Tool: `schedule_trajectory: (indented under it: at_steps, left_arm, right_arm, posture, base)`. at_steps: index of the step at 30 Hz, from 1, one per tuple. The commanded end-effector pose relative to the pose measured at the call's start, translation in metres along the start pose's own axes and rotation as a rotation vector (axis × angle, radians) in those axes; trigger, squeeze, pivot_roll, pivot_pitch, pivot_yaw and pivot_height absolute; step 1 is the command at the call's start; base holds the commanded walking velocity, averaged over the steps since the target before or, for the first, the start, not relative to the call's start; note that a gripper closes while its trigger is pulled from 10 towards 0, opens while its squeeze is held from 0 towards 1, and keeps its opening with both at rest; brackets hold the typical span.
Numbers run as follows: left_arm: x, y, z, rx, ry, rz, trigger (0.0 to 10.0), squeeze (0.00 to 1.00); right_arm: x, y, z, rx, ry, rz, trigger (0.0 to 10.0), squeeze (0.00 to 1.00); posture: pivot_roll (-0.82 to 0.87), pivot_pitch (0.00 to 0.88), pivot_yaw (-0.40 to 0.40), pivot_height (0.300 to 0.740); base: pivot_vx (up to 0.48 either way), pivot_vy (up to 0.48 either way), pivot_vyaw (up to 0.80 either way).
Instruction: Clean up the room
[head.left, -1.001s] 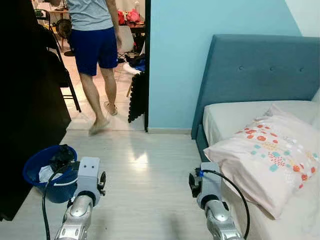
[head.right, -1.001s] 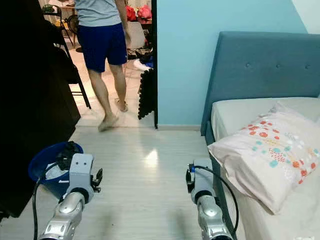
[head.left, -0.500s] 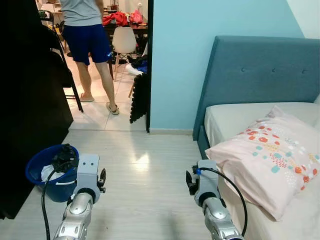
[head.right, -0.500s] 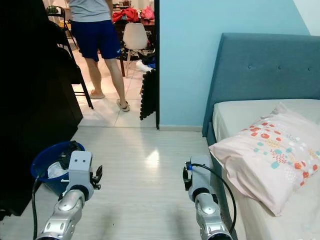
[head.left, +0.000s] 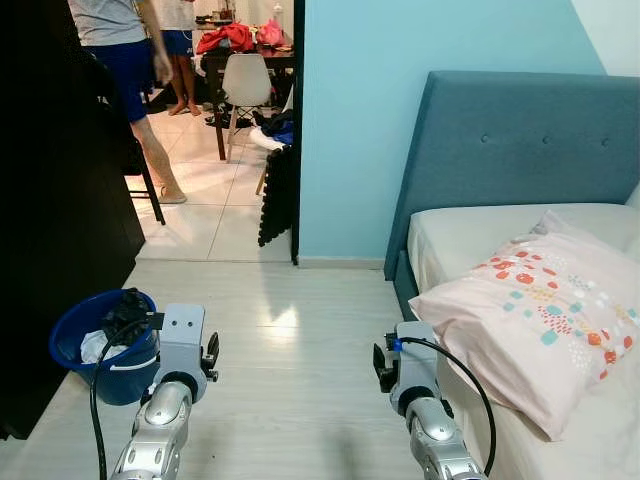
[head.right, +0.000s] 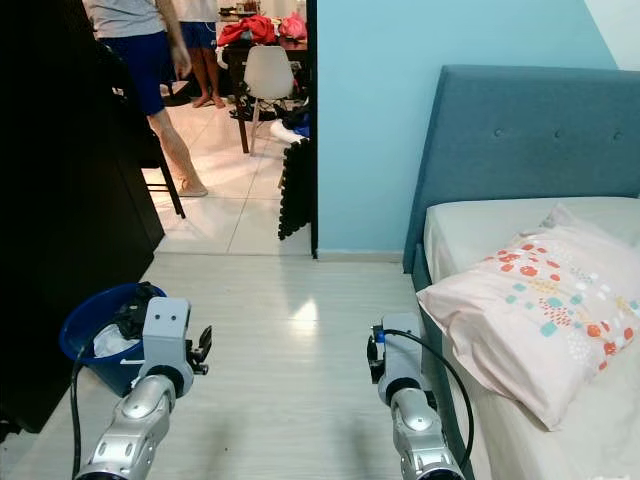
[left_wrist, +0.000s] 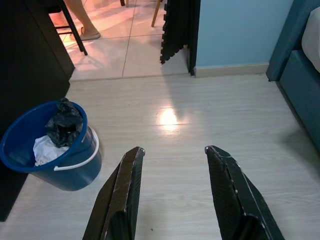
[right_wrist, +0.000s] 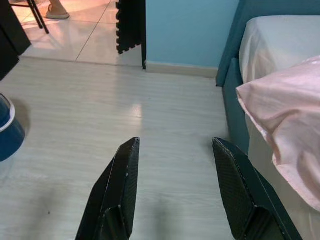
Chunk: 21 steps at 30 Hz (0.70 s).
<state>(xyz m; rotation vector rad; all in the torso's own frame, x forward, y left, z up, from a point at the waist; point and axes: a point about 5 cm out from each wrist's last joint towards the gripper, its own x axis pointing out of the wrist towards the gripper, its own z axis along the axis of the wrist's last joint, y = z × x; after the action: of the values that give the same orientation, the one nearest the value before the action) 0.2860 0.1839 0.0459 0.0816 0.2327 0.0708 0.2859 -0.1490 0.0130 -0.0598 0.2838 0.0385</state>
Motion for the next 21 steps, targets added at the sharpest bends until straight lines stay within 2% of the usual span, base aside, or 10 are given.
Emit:
schedule_trajectory:
  at_steps: [1, 21]
  left_arm:
    - [-0.003, -0.002, -0.002, -0.013, 0.012, -0.010, 10.0, 0.00]
    - [0.003, -0.007, 0.009, -0.023, -0.014, -0.031, 10.0, 0.00]
  right_arm:
    - [-0.001, 0.002, -0.002, 0.021, 0.013, 0.006, 10.0, 0.00]
    - [0.002, 0.000, 0.003, 0.018, 0.012, -0.003, 10.0, 0.00]
  posture:
    - [0.05, 0.000, -0.046, 0.740]
    - [0.05, 0.000, -0.052, 0.740]
  base:
    - [0.000, 0.000, 0.00]
    - [0.000, 0.000, 0.00]
